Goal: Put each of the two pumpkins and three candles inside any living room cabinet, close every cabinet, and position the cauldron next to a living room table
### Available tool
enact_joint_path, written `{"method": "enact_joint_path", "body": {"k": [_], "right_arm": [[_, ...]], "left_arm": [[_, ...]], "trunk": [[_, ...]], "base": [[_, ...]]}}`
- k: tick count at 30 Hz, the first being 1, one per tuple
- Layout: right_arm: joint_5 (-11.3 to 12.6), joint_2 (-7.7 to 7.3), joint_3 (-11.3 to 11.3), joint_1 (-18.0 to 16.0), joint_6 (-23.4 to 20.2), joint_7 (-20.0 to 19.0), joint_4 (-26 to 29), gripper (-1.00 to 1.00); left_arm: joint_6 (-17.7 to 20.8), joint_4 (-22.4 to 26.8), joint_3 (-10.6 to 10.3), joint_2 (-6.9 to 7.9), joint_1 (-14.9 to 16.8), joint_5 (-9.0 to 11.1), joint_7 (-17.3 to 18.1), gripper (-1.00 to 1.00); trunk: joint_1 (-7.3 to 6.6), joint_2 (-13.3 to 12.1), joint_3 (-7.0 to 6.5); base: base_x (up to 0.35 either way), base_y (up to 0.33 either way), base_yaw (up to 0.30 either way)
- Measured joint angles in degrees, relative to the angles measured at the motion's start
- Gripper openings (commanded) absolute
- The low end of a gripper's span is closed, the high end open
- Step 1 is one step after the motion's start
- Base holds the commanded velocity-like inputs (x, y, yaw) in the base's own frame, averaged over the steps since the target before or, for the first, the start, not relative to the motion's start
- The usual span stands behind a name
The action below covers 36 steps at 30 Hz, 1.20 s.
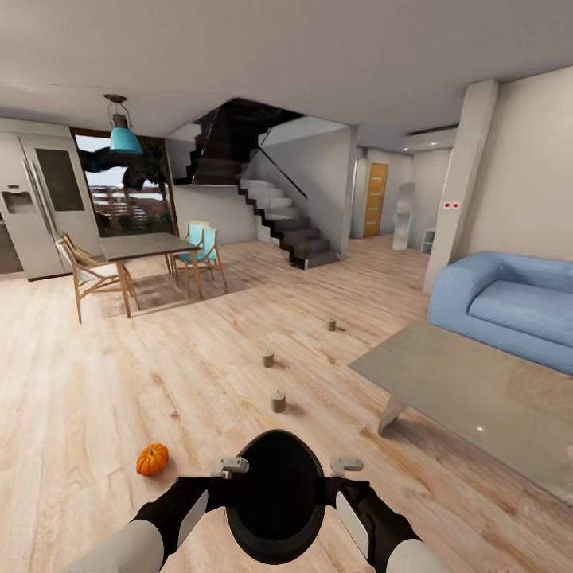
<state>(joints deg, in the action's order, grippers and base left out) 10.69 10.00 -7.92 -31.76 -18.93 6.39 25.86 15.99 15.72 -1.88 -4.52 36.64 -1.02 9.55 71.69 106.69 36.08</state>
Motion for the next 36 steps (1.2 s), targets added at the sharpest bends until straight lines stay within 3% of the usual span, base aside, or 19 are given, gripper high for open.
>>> {"method": "enact_joint_path", "body": {"k": [28, 36], "right_arm": [[0.0, 0.0, 0.0, 0.0, 0.1, -0.1, -0.1, -1.0], [0.0, 0.0, 0.0, 0.0, 0.2, -0.1, -0.1, -1.0]], "left_arm": [[0.0, 0.0, 0.0, 0.0, 0.0, -0.1, 0.0, -1.0], [0.0, 0.0, 0.0, 0.0, 0.0, -0.1, 0.0, -1.0]], "trunk": [[0.0, 0.0, -1.18], [0.0, 0.0, -1.52]], "base": [[0.0, 0.0, -0.267], [0.0, -0.155, -0.267]]}}
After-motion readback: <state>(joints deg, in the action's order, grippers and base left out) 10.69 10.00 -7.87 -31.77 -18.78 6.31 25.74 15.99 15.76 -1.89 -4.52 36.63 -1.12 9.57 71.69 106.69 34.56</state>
